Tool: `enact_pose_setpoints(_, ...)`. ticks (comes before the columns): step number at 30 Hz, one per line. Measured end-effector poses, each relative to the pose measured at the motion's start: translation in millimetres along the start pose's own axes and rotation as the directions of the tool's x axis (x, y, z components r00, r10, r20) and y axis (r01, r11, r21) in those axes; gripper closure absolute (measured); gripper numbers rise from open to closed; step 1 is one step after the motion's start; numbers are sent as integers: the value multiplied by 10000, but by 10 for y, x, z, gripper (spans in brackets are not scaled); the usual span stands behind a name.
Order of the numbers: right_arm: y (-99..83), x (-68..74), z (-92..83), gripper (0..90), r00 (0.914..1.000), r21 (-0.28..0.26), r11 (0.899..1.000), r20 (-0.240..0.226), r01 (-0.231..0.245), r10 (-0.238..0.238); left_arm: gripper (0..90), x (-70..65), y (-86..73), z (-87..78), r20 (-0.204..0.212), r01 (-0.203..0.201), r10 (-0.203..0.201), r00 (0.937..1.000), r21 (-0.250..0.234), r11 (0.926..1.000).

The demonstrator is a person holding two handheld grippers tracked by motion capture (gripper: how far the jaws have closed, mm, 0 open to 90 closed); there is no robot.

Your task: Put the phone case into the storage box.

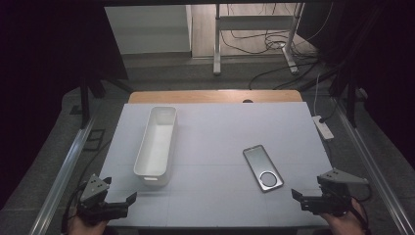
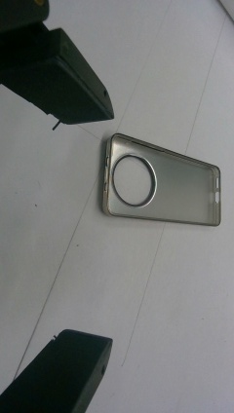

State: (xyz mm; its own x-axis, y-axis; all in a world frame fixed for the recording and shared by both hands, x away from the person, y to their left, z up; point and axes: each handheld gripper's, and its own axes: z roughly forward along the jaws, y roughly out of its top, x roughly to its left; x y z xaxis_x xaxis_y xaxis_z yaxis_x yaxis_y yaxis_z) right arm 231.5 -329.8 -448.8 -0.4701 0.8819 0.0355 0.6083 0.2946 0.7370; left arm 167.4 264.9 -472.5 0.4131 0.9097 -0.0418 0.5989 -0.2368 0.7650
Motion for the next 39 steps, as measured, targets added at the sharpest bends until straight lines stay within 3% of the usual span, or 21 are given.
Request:
enact_pose_setpoints(18, 93, -6, 91, 0, 9985, -7, 9998, -505, 204, -204, 12, 14, -7, -12, -47, 191, -191, 9998, -98, 9998)
enact_pose_setpoints(39, 301, 32, 255, 0, 9987, 290, 9986, -267, 445, -438, 14, 4, -3, -5, -50, 94, -94, 9999, -53, 9999)
